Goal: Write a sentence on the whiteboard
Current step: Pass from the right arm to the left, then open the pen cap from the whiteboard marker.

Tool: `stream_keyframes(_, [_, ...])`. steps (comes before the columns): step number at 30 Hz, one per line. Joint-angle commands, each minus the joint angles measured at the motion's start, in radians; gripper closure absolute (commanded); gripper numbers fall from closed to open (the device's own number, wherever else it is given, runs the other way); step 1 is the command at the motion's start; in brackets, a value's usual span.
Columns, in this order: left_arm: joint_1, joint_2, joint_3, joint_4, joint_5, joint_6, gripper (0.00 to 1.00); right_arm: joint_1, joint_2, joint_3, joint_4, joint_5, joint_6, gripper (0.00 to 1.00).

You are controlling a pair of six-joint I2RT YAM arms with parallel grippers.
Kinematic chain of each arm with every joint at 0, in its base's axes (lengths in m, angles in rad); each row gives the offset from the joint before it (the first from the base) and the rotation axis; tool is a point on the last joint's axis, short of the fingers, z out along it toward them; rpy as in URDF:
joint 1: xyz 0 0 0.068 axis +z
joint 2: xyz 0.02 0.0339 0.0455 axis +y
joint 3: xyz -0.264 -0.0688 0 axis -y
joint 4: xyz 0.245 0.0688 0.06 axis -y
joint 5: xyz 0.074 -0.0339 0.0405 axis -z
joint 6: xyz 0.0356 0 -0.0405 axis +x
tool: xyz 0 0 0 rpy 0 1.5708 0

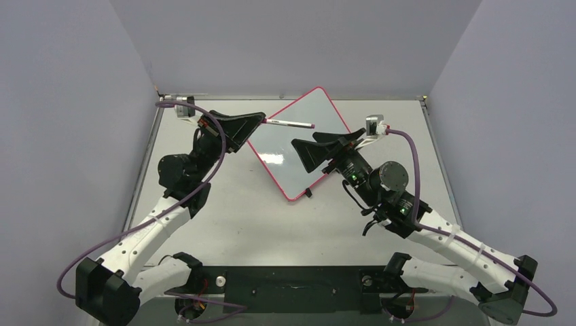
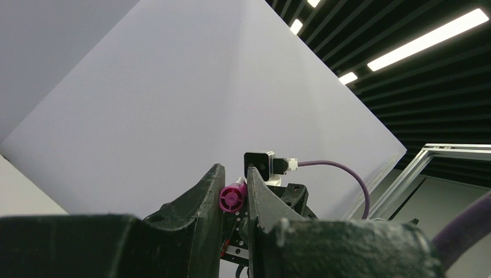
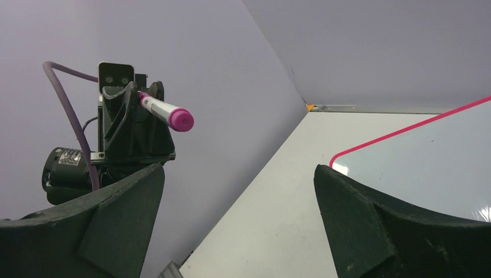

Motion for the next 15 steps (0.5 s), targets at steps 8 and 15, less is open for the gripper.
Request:
stream_keyframes(8, [-0.014,0.038,0.017,0.157,-0.035,-0.048,1.00,-0.032,0.073,0.098,0.165,-0.098,0.007,0.08])
stream_keyframes(15, [-0.034,0.039,-0.004,0.193,-0.067,-0.058,1.00,-0.037,0.147,0.164,0.208,-0.174,0.036,0.23])
